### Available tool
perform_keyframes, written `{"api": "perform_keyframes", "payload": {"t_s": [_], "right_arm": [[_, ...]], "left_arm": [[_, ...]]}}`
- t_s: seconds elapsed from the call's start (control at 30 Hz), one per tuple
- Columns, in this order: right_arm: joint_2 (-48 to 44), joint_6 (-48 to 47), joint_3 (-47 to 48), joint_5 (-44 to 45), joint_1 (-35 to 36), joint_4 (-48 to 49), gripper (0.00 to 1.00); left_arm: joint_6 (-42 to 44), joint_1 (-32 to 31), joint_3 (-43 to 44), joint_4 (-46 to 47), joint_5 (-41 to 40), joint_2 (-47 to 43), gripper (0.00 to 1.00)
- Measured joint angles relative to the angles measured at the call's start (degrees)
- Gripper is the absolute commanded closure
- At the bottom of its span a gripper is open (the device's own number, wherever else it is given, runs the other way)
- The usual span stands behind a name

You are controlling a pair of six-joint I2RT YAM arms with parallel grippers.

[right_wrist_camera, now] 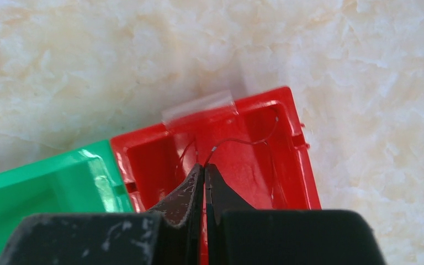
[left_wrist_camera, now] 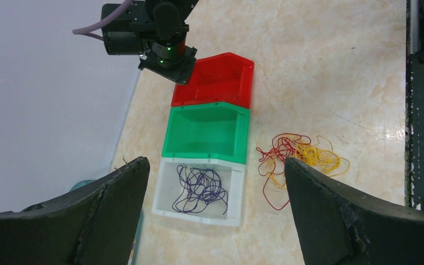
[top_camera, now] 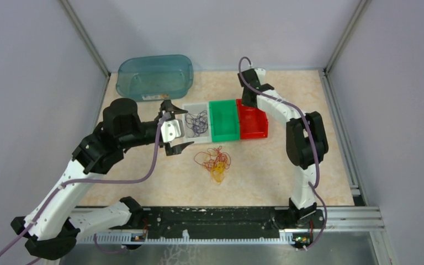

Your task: Untangle the cables

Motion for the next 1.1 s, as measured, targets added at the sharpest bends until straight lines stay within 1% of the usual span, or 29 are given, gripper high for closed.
{"api": "perform_keyframes", "payload": {"t_s": [0.4,0.67,0.7,0.83,0.87,0.97,1.1], "right_arm": [[-1.4,1.5,-8.2,1.2,0.0,2.6,1.0],[-1.4,2.5,-10.6,0.2,0.0,3.7,1.0],[-1.4,2.5,-10.6,-0.1,0.0,3.9,0.94],[-2.1,2.3,-11.0,-1.5,0.0,4.3,0.56],[-2.8,2.3,-11.6,-2.1,0.0,4.4,0.5],[-7.2,1.9,-14.0,-3.9,0.0,4.1,0.43],[-16.2,1.9,-16.9,-6.3,0.0,4.1,0.36]], "left_arm": [[0.3,0.0,0.0,0.0,0.0,-0.1,0.03],[0.4,0.0,0.0,0.0,0.0,-0.3,0.03],[0.3,0.0,0.0,-0.1,0.0,-0.3,0.03],[0.3,0.0,-0.2,-0.7,0.0,-0.3,0.02],[0.1,0.0,-0.5,-0.9,0.0,-0.4,0.02],[-0.1,0.0,-2.0,-1.8,0.1,-0.5,0.01],[-0.3,0.0,-4.8,-3.2,0.1,-0.5,0.01]]}}
